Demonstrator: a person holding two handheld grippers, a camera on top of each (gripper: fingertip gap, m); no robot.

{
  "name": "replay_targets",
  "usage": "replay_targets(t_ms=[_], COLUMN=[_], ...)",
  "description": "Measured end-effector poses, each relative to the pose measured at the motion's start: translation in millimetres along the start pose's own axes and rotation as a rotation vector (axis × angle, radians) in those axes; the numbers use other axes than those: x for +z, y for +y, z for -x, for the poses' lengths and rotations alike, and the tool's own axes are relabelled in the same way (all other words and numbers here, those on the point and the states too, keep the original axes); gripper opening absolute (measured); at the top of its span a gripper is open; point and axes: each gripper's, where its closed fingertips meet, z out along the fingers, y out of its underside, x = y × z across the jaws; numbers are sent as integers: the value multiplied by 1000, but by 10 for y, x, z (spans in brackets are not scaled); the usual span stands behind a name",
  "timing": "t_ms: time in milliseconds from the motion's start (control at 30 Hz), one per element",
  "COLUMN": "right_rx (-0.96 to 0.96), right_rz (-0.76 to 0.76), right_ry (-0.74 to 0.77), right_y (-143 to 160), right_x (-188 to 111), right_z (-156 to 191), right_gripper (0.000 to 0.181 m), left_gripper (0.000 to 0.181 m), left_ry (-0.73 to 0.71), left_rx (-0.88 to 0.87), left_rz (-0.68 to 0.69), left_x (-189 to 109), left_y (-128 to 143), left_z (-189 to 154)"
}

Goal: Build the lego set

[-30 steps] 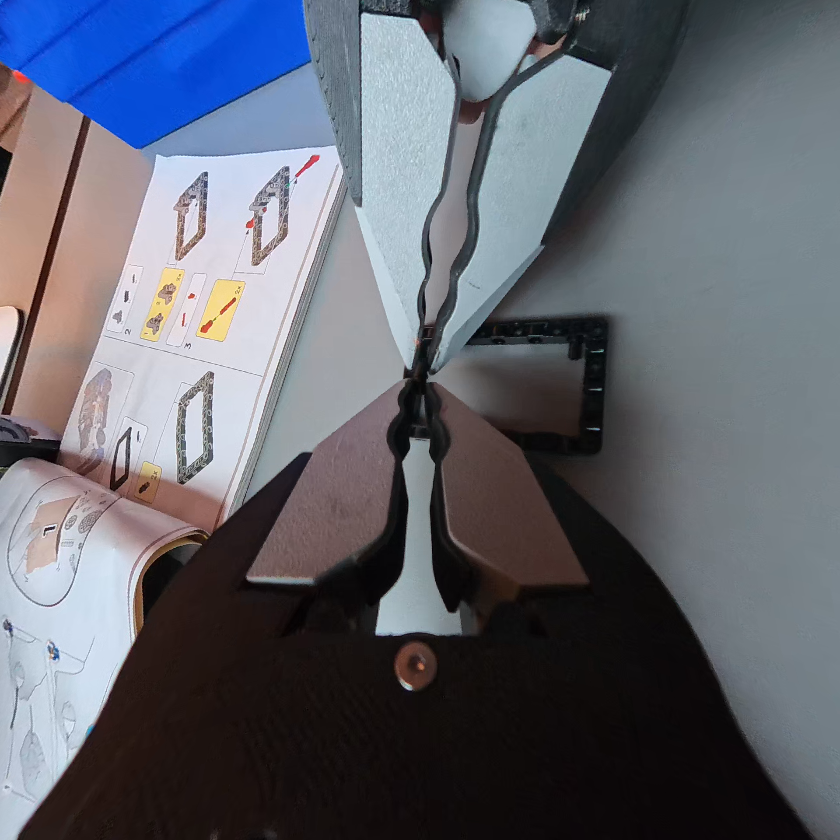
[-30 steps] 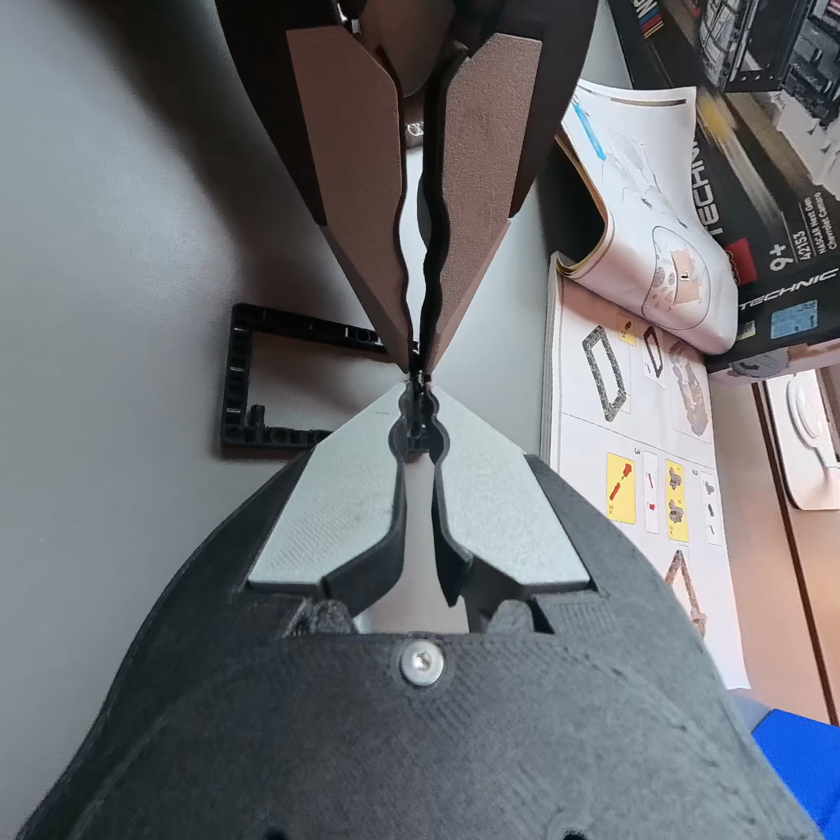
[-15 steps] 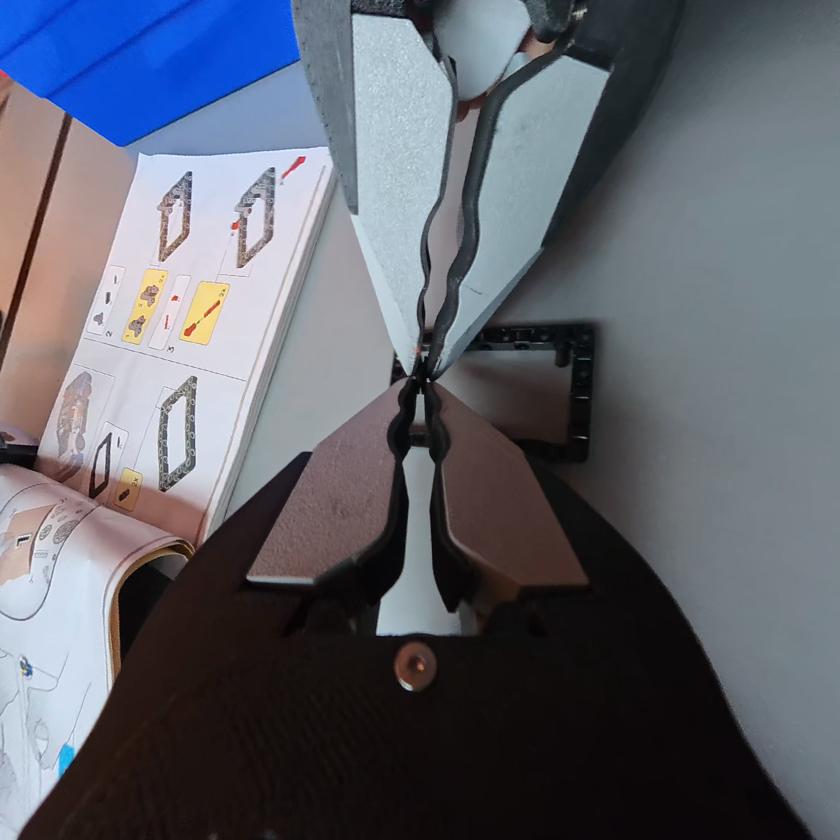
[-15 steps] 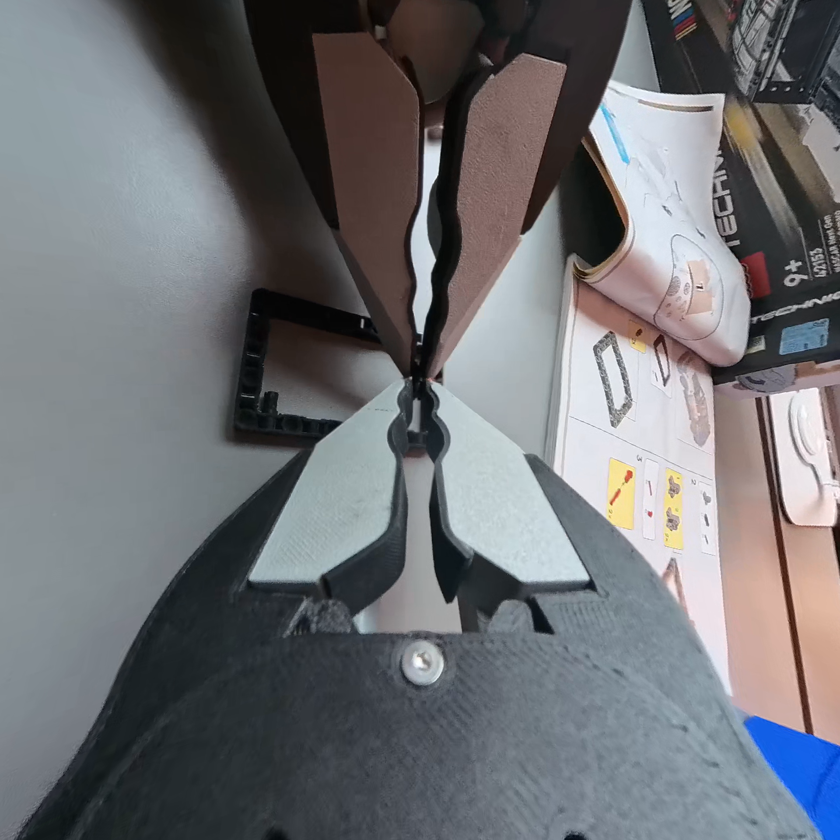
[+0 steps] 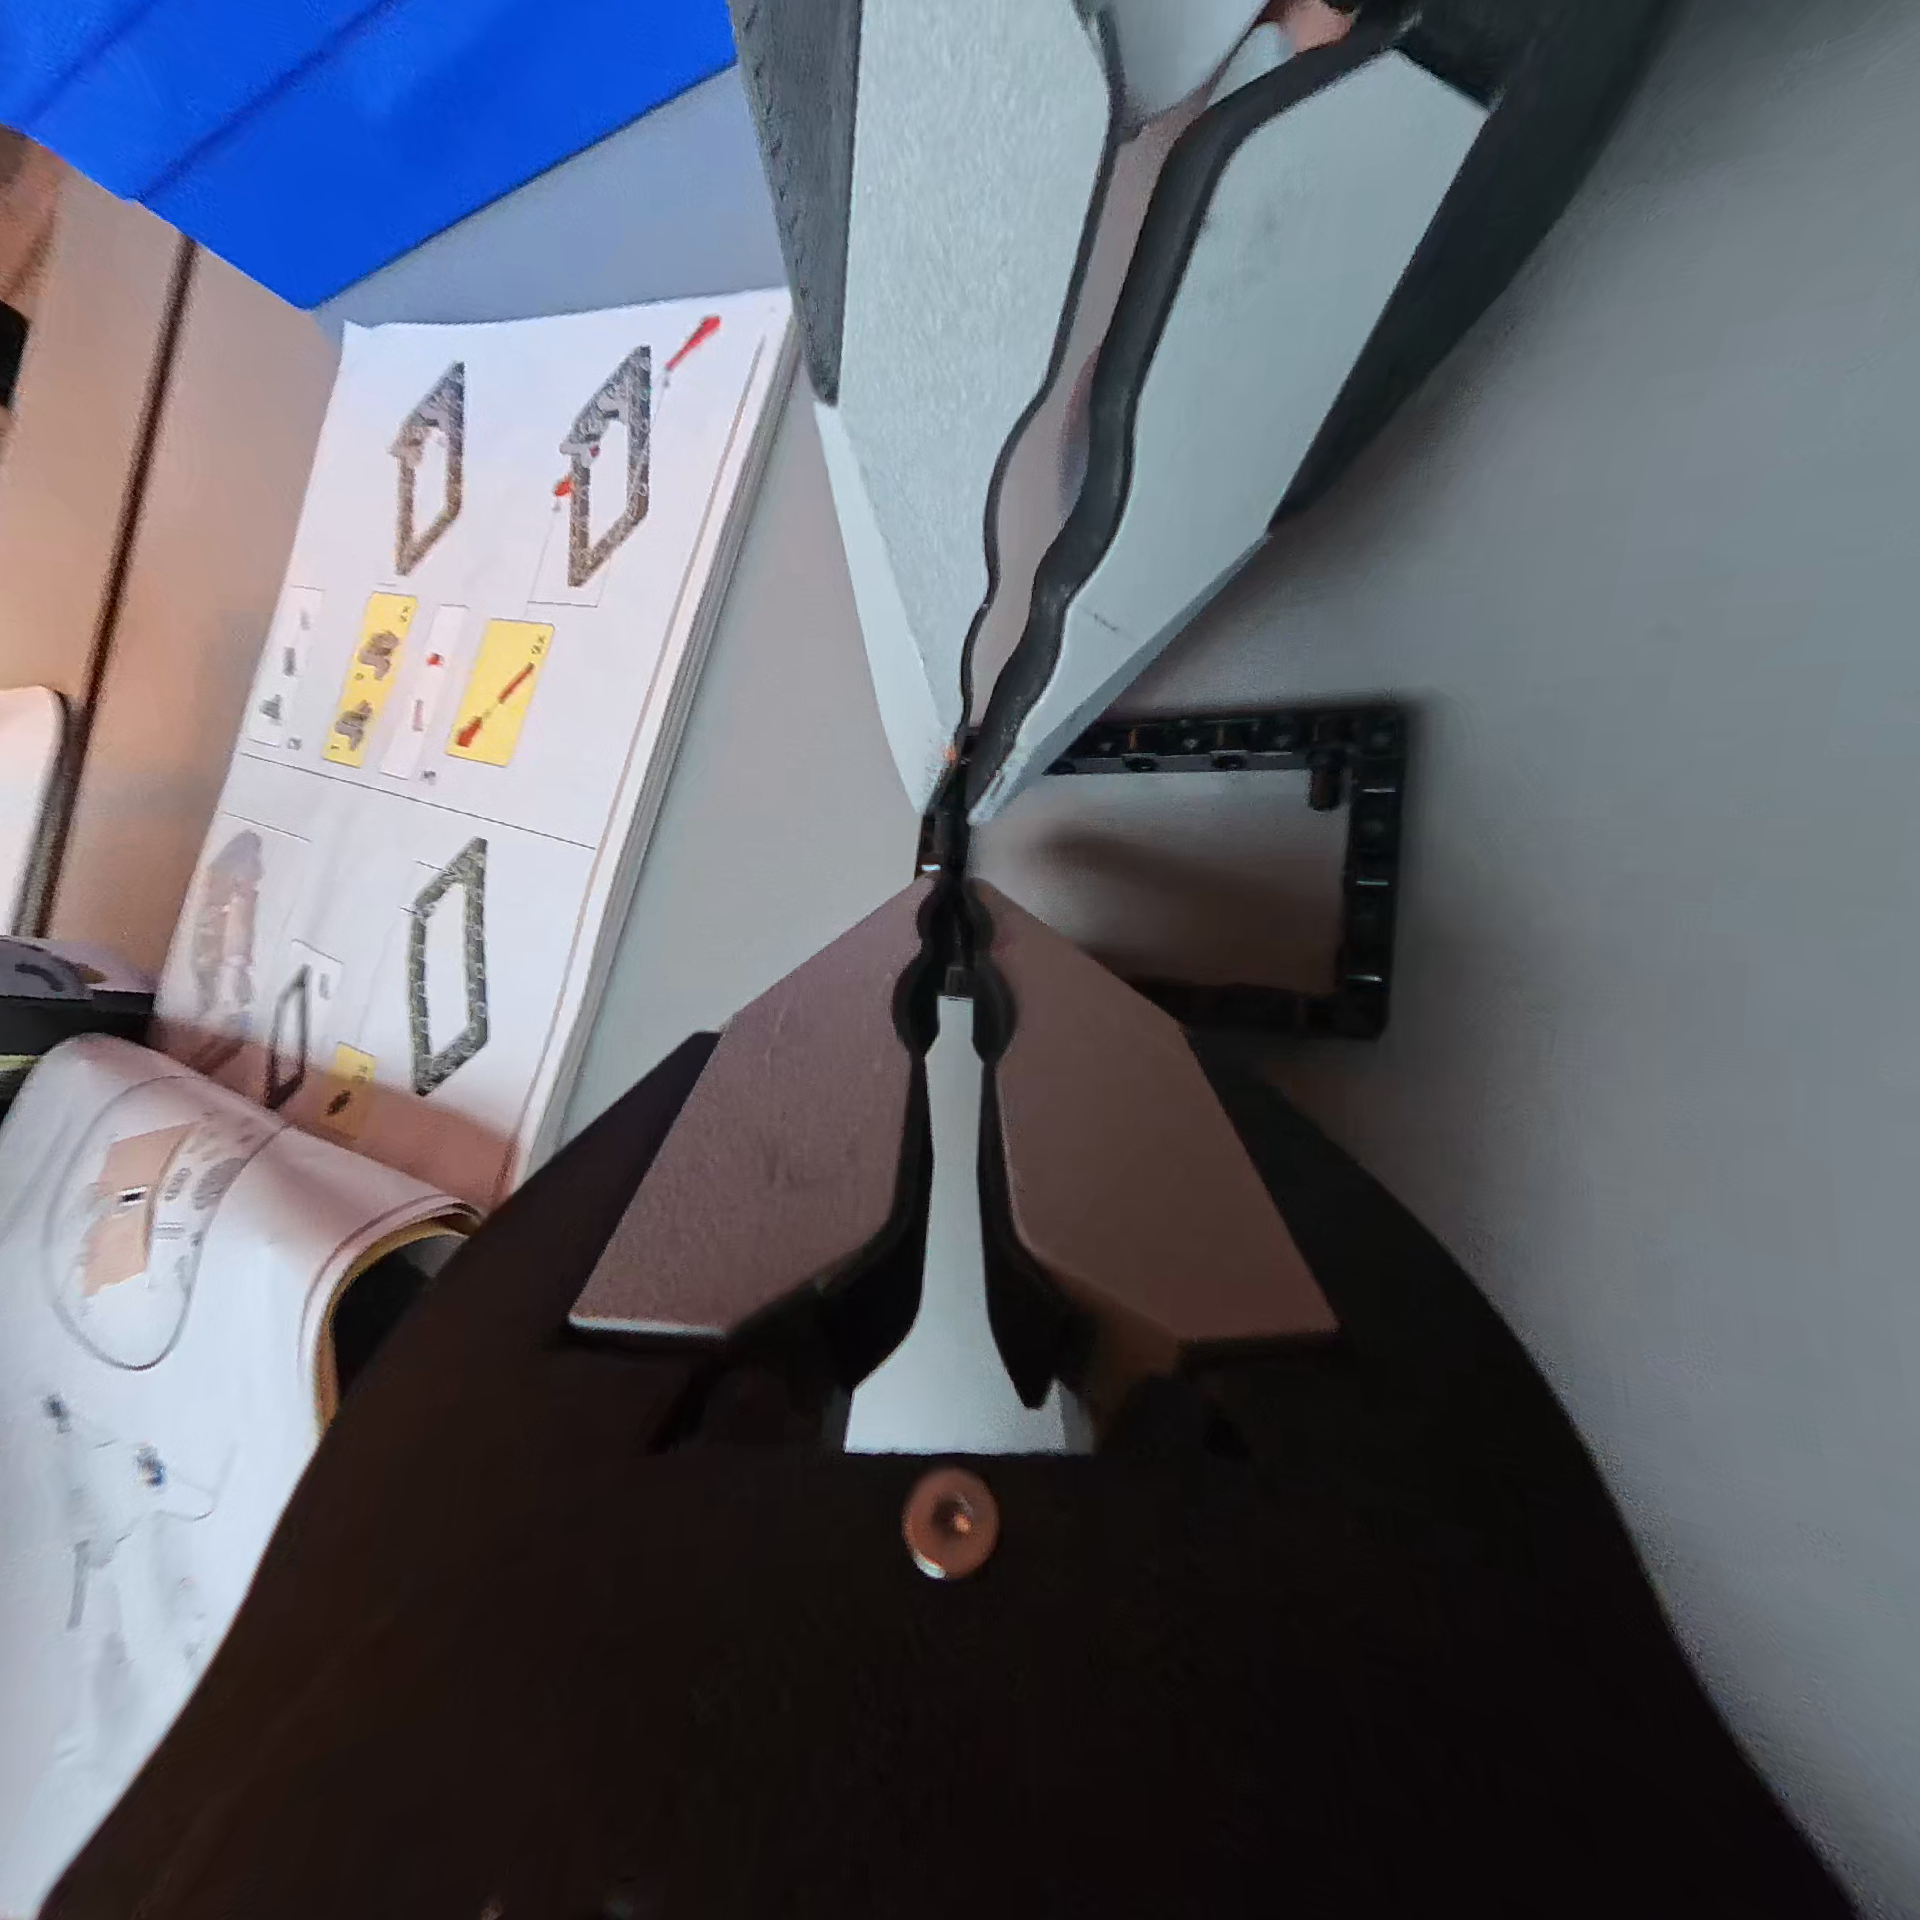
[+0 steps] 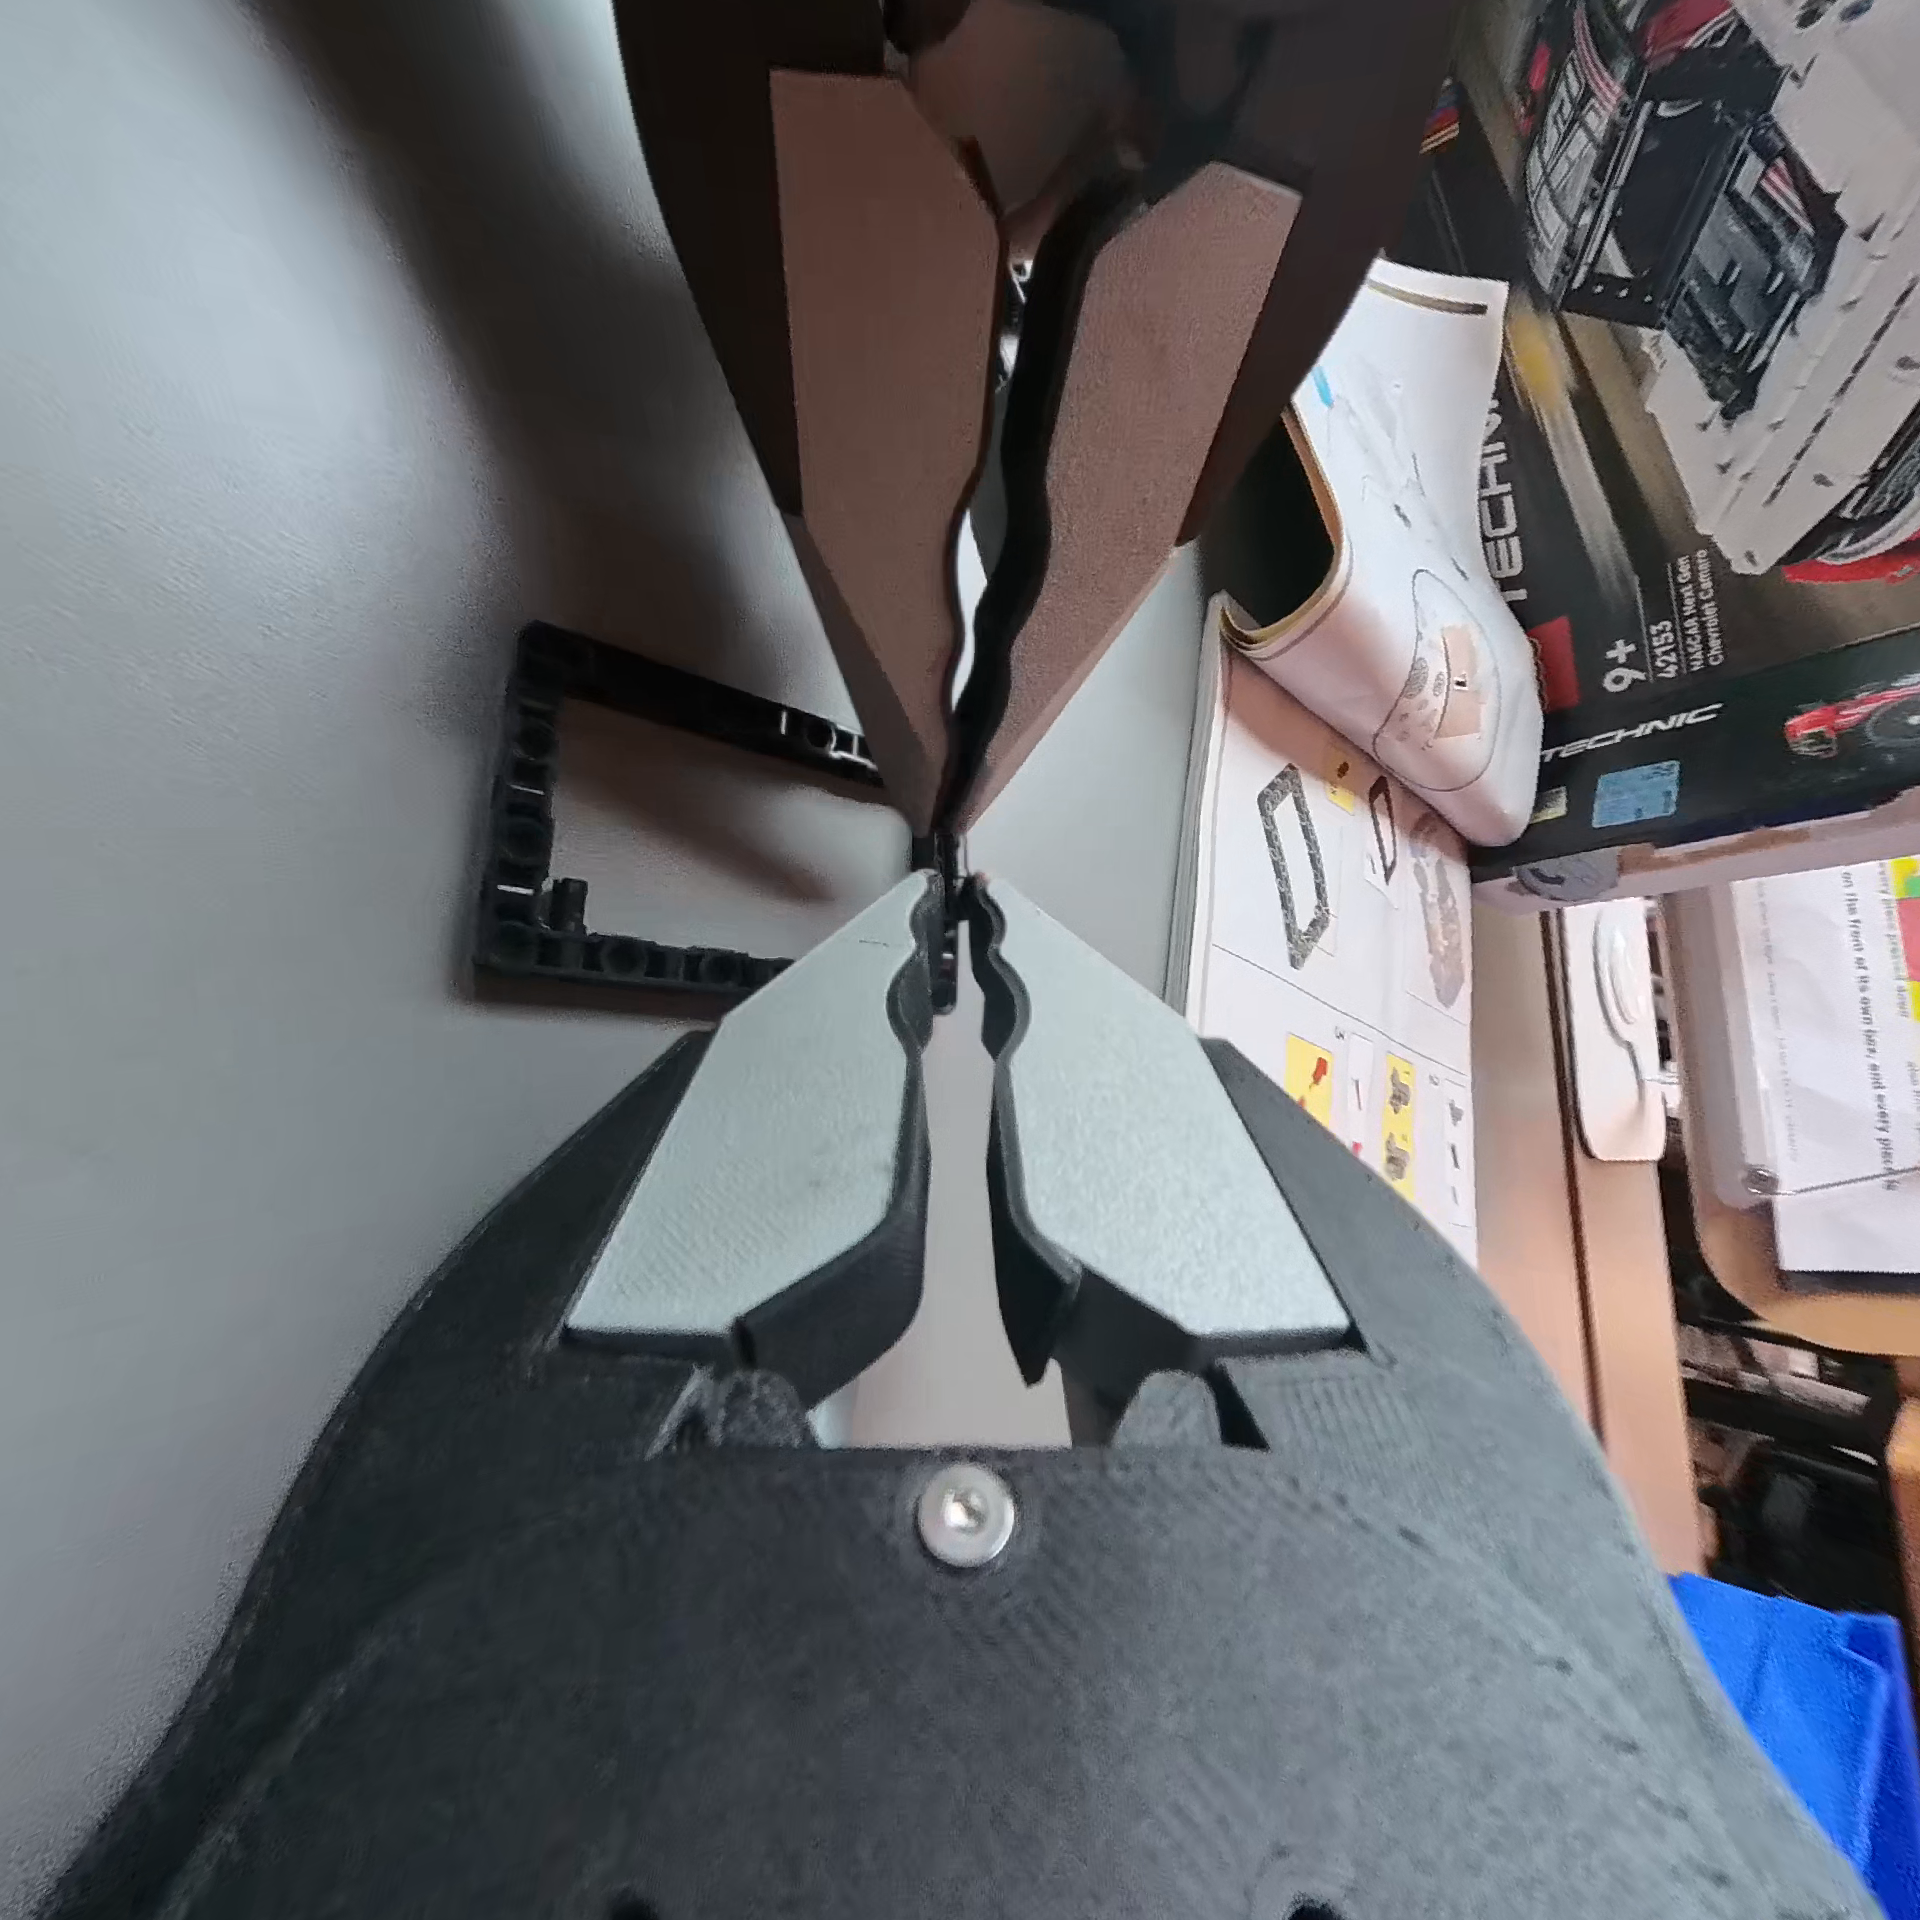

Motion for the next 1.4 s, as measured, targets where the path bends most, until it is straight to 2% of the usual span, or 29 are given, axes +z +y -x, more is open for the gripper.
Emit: replay_targets(t_ms=[100,667,1000,1267,1333,1400], right_rx=[-45,-71,-74,-85,-56,-4], right_rz=[34,38,38,38,26,10], right_ry=[28,45,31,53,70,16], right_y=[25,4,-29,-35,-33,-17], right_x=[15,21,26,18,6,1], right_z=[-3,-4,37,20,-28,5], right_gripper=[1,1,1,1,1,1], left_gripper=[0,2,0,0,0,0], left_ry=[-48,-28,-45,-38,-75,-5], left_rx=[32,-4,79,30,23,-1], left_rz=[-4,-27,20,13,-17,-19], left_x=[-13,-21,-43,-56,-68,-18], left_y=[-49,-81,-50,-57,-91,-70], left_z=[34,20,-16,-1,56,-1])
